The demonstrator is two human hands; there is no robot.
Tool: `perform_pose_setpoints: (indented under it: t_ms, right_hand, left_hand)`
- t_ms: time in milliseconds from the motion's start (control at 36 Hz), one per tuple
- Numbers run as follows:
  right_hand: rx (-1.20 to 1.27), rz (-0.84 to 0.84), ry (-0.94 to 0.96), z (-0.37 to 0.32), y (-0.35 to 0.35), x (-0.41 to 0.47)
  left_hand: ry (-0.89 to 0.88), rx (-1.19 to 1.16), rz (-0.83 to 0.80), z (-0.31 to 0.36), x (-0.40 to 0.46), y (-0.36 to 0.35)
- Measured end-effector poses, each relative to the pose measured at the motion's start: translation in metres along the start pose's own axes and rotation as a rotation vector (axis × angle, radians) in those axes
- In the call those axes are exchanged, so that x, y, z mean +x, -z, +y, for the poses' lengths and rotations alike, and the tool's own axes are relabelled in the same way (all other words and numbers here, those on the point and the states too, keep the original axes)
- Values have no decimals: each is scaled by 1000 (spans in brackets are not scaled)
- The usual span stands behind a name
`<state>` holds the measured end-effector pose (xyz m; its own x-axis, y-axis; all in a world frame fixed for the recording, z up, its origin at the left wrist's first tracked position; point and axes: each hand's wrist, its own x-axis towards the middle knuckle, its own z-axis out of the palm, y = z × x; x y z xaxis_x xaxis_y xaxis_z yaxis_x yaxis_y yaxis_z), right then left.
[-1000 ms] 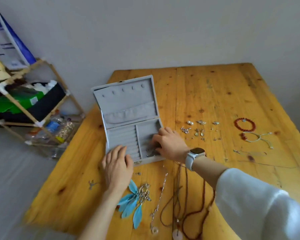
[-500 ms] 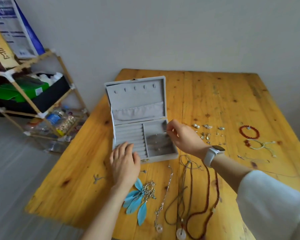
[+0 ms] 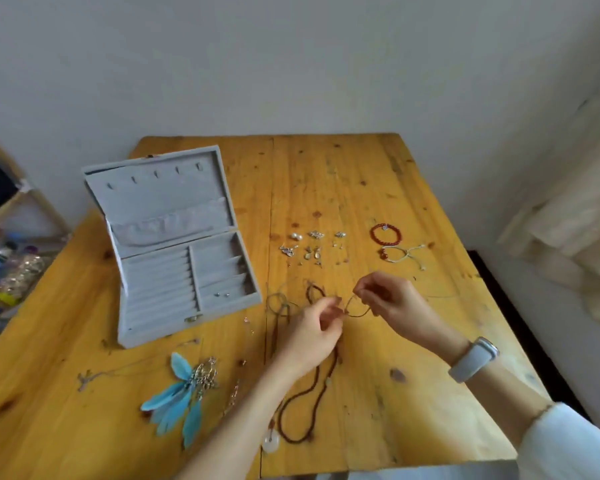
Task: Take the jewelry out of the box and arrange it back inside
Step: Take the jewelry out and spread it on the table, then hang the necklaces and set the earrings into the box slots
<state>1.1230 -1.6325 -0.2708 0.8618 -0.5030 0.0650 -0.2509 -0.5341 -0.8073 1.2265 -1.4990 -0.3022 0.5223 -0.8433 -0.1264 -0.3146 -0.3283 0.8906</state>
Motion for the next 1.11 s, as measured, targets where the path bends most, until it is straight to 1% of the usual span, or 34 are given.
perform_pose_setpoints:
  t_ms: [83,139,194,250,306,361,389,444,472,500,528,611,667,778,861,972,1056,1111]
  right_hand:
    - [-64,19,-122,24,22,-9]
    - [-125,20,-213,43,33,-12]
    - [-184,62,-283,60,39,-11]
    - [-226,136,-333,73,42,-9]
    - [-267,202,-357,81,42,-10]
    - [-331,242,-337,85,40,-13]
    - [-378,265,-302,85,38,-18]
    - [-513,310,-170,84,31,-28]
    - [-583,307,-102,84,27,-35]
    - [-636,273,-54,84,23,-41]
    - [-672,200,-34,83,18,-47]
    - [-743,-13,-60,85,7,-58]
    - [-763,-45,-120,90,4,-58]
    - [-803,-20,-212,97,7,-49]
    - [-821,-12,-204,98,8,-47]
    - [-786,1,-192,93,10,-48]
    - [-675,80,-166,86,10,-50]
    - [-587,164,-130,79,7,-50]
  left_hand:
    - [-106,403,25,5,7,-24]
    - [-149,617,15,10,9,-35]
    - [-174,788,15,11,12,-42]
    - [-179,862,-3,8,13,-47]
    - [-180,892,-30,3,15,-50]
    - [-184,916,-37,-4,13,-53]
    - [-183,934,-31,-7,12,-53]
    - [-179,967,1,-11,10,-54]
    - [-189,974,28,-14,10,-54]
    - [-200,977,55,-15,10,-54]
    - [-209,981,66,-15,9,-55]
    - [-235,987,85,-17,9,-56]
    - [-226,981,63,-16,9,-57]
    - [-227,968,34,-17,9,-57]
    - [-230,970,46,-16,9,-56]
    - [-216,966,14,-15,8,-56]
    - [-200,954,-1,-14,9,-55]
    - [-185,879,-20,-14,12,-52]
